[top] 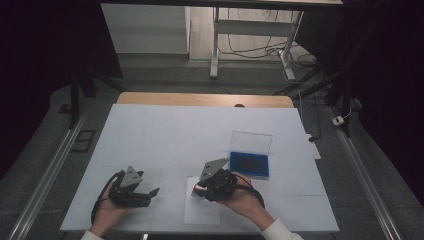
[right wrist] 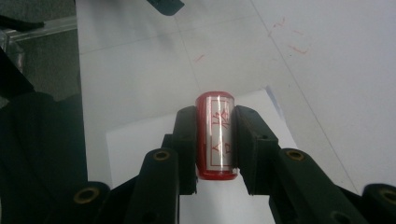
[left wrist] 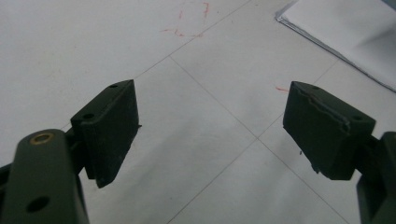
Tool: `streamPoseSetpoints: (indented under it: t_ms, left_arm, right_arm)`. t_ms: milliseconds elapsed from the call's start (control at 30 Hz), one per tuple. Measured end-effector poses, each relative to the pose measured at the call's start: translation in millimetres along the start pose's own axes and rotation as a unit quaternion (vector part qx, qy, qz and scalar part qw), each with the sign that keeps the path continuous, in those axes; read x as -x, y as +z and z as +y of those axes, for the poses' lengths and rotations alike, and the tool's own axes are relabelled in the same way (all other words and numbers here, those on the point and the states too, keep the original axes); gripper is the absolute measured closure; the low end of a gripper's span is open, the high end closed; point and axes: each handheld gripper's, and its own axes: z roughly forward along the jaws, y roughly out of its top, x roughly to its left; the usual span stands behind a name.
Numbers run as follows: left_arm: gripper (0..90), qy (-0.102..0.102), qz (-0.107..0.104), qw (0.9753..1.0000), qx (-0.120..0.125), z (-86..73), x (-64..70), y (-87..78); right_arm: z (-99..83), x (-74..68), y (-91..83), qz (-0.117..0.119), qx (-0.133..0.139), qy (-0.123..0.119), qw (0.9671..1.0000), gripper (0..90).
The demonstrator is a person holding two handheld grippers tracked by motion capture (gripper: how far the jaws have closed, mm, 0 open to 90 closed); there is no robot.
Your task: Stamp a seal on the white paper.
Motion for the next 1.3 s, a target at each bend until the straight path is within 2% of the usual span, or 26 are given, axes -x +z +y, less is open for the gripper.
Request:
streamPoseSetpoints:
  t_ms: [467,600,867,1300]
  left_arm:
    - [18.6,0.002,0.002,1.0,-0.004,-0.3,0.7,0.7]
    - [18.6,0.002,0.001,1.0,-0.004,-0.3,0.6,0.8]
    - [18.6,0.002,0.002,1.0,-0.006,-0.5,0.9,1.1]
    - [18.7,0.003,0.0,1.0,-0.007,-0.9,0.7,1.7]
  right_arm:
    - [-2.2,0.3,8.1,-0.014,-0.038,0.001,0.9992,69.6]
    - [-3.0,1.3,10.7,-0.017,-0.047,-0.01,0.9987,69.6]
    - [-2.7,-0.2,13.3,-0.023,-0.064,-0.009,0.9977,69.6]
    - [-4.1,1.6,16.1,-0.021,-0.062,-0.002,0.9978,69.6]
